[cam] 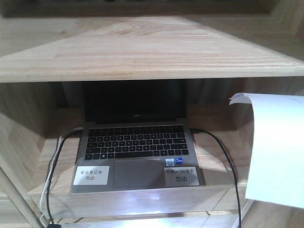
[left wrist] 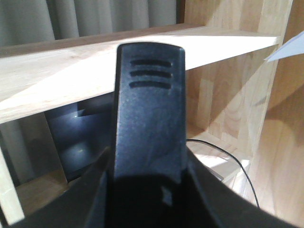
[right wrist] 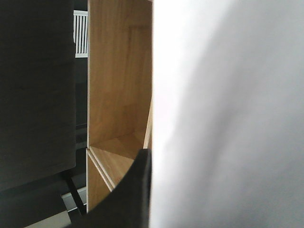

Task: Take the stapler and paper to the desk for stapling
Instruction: 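Turn the base away from the shelf holding stapler and paper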

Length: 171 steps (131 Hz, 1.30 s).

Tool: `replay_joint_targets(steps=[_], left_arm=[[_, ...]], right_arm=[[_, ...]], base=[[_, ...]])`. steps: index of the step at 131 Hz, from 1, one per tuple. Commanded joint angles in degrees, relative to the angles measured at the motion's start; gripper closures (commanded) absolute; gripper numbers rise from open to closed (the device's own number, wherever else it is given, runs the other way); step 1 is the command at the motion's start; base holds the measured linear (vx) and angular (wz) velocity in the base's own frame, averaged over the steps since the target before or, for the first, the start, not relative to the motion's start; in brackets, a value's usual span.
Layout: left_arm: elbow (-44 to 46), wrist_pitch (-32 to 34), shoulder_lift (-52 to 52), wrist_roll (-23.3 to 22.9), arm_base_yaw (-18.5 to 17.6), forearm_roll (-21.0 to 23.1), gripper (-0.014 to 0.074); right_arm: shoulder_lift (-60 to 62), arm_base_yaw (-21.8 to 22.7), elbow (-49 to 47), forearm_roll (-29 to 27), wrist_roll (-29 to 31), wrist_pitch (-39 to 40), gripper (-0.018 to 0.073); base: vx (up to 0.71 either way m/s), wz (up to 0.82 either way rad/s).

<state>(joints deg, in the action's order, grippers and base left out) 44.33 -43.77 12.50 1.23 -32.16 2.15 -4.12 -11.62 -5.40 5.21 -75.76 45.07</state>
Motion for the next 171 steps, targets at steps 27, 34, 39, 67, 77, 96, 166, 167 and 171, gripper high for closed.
replay_joint_targets(steps=[27, 34, 39, 67, 77, 96, 166, 167, 171], left_arm=[[1.34, 6.86, 0.7, -0.05, -0.37, 0.45, 0.0603], [1.34, 6.86, 0.7, -0.05, -0.37, 0.45, 0.0603], [1.34, 6.86, 0.7, -0.05, -0.37, 0.45, 0.0603], [1.34, 6.86, 0.7, -0.05, -0.37, 0.45, 0.0603], [1.34, 6.86, 0.7, -0.05, -0.37, 0.45, 0.0603], [1.34, 6.86, 0.7, -0.05, -0.37, 0.45, 0.0603], [1.34, 6.86, 0.7, -0.05, -0.37, 0.45, 0.0603], [1.34, 6.86, 0.7, -0.05, -0.37, 0.45, 0.0603], [1.34, 6.86, 0.7, -0.05, -0.37, 0.45, 0.0603]], right_arm=[[-0.75, 0.32, -1.41, 0.51, 0.72, 2.46, 0.0566], [-0.75, 0.32, -1.41, 0.51, 0.72, 2.46, 0.0566], [-0.75, 0.32, -1.41, 0.51, 0.72, 2.46, 0.0566], [-0.75, 0.32, -1.41, 0.51, 0.71, 2.63, 0.0566], [-0.75, 0.32, -1.41, 0.51, 0.71, 2.63, 0.0566], [-0.75, 0.32, -1.41, 0.51, 0.71, 2.65, 0.0566], [-0.75, 0.32, -1.41, 0.51, 0.71, 2.65, 0.0566], [-0.75, 0.32, -1.41, 0.51, 0.71, 2.65, 0.0566], [-0.75, 0.32, -1.41, 0.51, 0.71, 2.65, 0.0566]], base=[[-0.02, 0.09], [-0.06, 0.25], [-0.08, 0.3], [-0.13, 0.42], [-0.15, 0.47], [-0.15, 0.5], [-0.16, 0.6], [-0.17, 0.64], [-0.18, 0.64]])
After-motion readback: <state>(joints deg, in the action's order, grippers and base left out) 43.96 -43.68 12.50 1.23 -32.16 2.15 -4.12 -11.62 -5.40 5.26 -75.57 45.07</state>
